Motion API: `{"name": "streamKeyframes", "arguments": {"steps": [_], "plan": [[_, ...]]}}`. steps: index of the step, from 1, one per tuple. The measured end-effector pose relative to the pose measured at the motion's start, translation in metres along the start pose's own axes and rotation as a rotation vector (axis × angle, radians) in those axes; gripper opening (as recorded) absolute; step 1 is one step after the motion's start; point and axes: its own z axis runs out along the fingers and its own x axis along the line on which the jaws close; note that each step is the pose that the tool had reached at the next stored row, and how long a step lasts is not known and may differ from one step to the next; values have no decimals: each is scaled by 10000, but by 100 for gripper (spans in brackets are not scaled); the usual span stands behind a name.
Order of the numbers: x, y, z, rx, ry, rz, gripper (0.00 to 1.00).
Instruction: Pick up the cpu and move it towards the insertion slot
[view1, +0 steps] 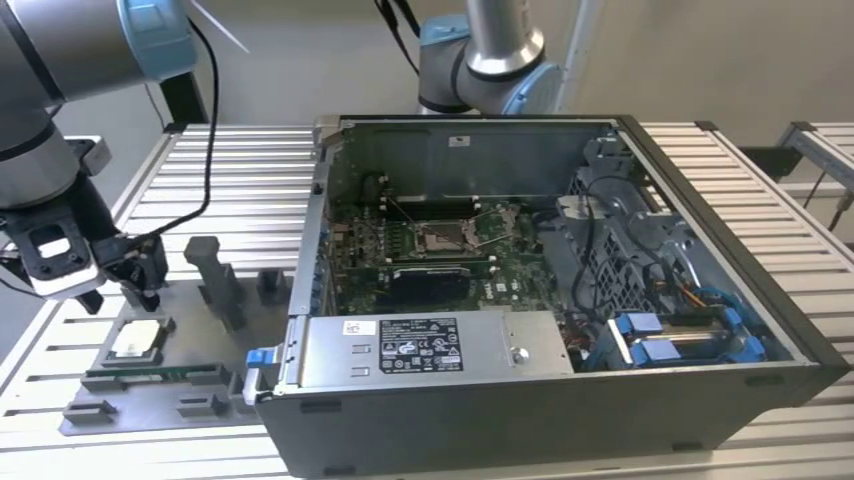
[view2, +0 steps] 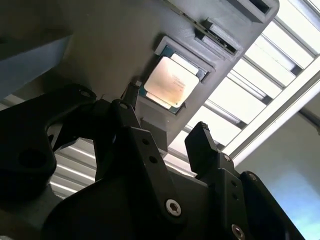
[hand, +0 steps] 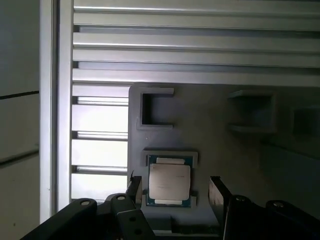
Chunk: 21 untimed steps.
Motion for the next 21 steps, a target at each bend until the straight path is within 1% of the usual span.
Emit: {"name": "streamKeyframes", "arguments": {"steps": [6, 11, 21], "plan": [[9, -70, 82, 39, -4, 128, 100], [12, -75, 168, 75, -4, 171, 100], [21, -80, 291, 154, 22, 172, 100]]}}
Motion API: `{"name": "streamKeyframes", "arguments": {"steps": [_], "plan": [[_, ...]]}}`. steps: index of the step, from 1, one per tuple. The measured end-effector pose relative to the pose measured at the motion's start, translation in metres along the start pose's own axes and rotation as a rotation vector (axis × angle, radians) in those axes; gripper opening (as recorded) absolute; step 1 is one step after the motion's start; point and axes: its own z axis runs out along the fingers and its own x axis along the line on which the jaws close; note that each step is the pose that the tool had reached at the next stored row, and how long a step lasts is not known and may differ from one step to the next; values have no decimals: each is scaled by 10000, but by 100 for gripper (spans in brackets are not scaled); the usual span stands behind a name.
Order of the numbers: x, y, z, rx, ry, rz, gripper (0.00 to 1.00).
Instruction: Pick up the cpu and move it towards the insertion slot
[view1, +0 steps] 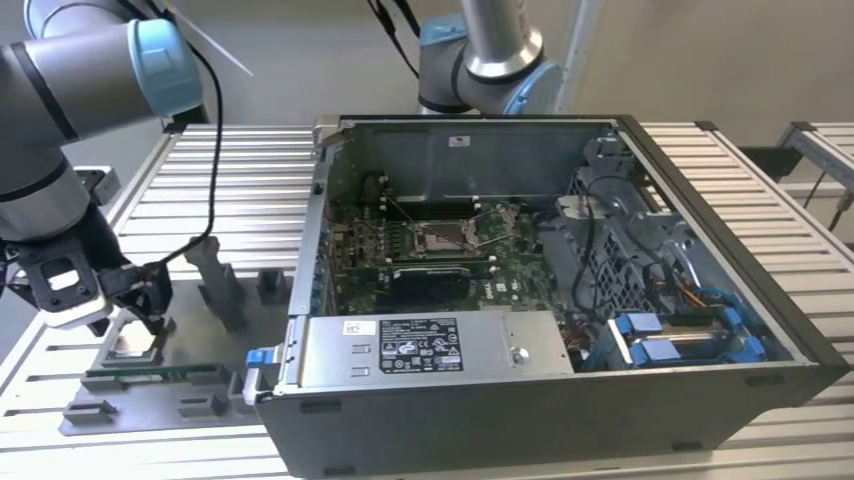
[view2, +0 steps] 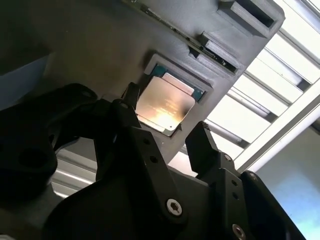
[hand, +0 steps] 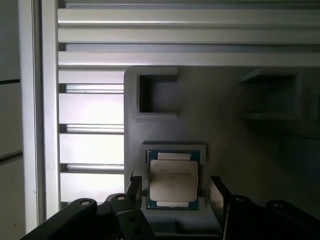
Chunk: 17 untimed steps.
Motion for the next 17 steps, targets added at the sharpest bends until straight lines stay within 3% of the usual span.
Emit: {"name": "streamKeyframes", "arguments": {"steps": [9, 17], "plan": [[10, -3, 109, 40, 4, -17, 100], [15, -3, 150, 43, 7, -145, 100]]}}
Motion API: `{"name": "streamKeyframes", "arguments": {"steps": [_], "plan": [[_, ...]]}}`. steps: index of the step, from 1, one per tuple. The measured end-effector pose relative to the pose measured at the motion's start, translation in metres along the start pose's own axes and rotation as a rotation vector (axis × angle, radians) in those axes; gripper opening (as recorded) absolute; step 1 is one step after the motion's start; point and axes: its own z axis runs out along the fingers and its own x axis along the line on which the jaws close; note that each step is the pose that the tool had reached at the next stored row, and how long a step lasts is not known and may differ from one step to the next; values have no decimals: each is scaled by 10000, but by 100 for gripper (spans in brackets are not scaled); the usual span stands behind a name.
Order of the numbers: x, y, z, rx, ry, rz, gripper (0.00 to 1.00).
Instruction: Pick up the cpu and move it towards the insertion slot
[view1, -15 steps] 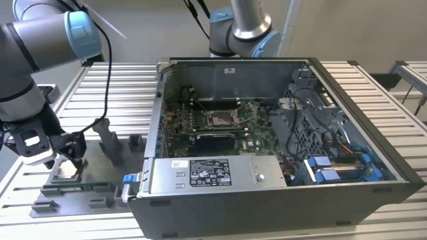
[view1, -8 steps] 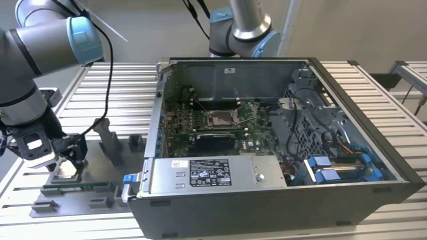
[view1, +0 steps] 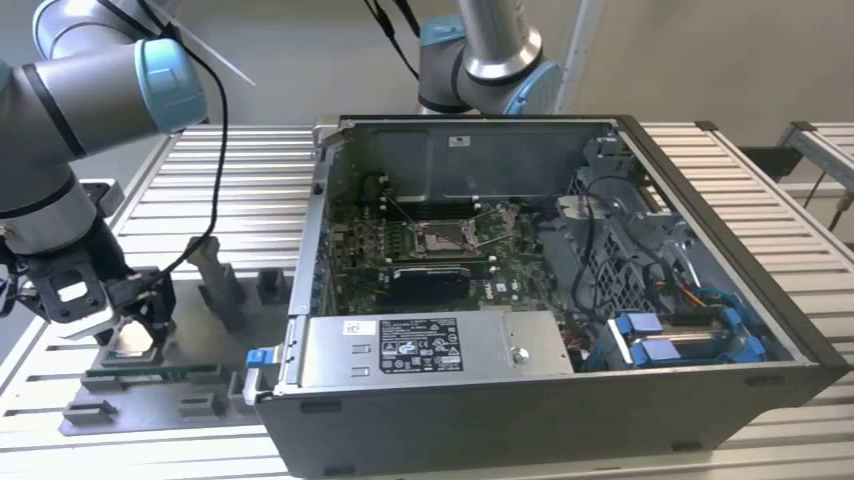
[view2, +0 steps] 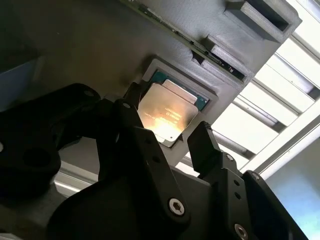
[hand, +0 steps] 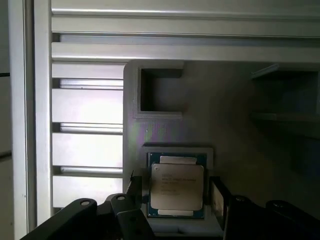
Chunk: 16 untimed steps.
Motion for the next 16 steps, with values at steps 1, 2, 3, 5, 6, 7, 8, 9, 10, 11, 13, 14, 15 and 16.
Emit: {"name": "streamKeyframes", "arguments": {"steps": [1, 2, 3, 5, 6, 7, 8, 9, 10, 11, 13, 14, 15, 16], "plan": [[0, 0, 0, 0, 1, 0, 100], [0, 0, 1, 0, 0, 0, 100], [0, 0, 2, -1, -2, 0, 100], [0, 0, 2, -2, -3, -1, 100], [0, 0, 3, -2, -12, -1, 100], [0, 0, 5, -3, -12, 0, 100], [0, 0, 7, -2, -12, -1, 100], [0, 0, 10, -2, -12, -1, 100], [0, 0, 15, -2, -12, -1, 100], [0, 0, 18, -1, -11, -1, 100], [0, 0, 21, 0, -10, -1, 100], [0, 0, 21, 1, -9, -1, 100], [0, 0, 23, 0, -10, -1, 100], [0, 0, 24, -1, -11, -1, 100]]}}
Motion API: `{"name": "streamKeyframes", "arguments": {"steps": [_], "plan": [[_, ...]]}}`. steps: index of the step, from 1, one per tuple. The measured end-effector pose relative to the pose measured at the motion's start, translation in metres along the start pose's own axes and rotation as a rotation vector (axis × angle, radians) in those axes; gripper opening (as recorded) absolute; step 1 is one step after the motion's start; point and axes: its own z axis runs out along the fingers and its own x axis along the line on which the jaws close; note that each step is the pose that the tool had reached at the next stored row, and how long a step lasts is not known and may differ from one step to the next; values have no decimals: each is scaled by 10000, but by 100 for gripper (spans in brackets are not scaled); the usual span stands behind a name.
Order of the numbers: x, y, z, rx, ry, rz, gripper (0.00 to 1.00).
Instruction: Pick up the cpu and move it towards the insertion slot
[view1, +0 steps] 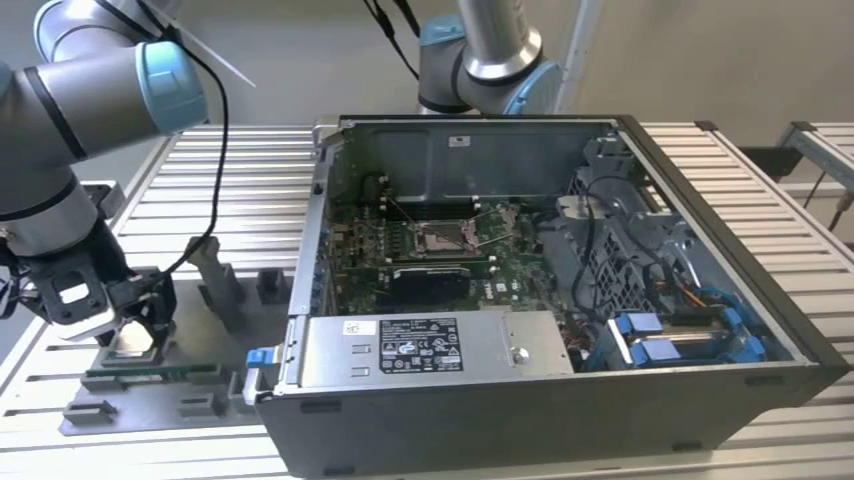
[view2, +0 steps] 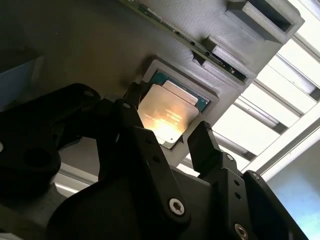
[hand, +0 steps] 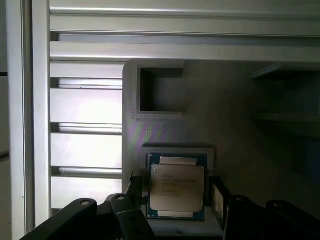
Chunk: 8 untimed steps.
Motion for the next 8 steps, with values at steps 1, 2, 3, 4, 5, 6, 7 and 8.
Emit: {"name": "streamKeyframes", "arguments": {"steps": [1, 2, 3, 4, 5, 6, 7, 8], "plan": [[0, 0, 0, 0, 1, 0, 100], [0, 0, 1, 0, 0, 0, 100], [0, 0, 2, 0, 0, 0, 100], [0, 0, 3, 0, 0, 0, 100], [0, 0, 4, 0, 0, 0, 100], [0, 0, 4, 0, 1, 0, 100], [0, 0, 5, 1, 1, 0, 0], [0, 0, 5, 1, 3, 0, 0]]}}
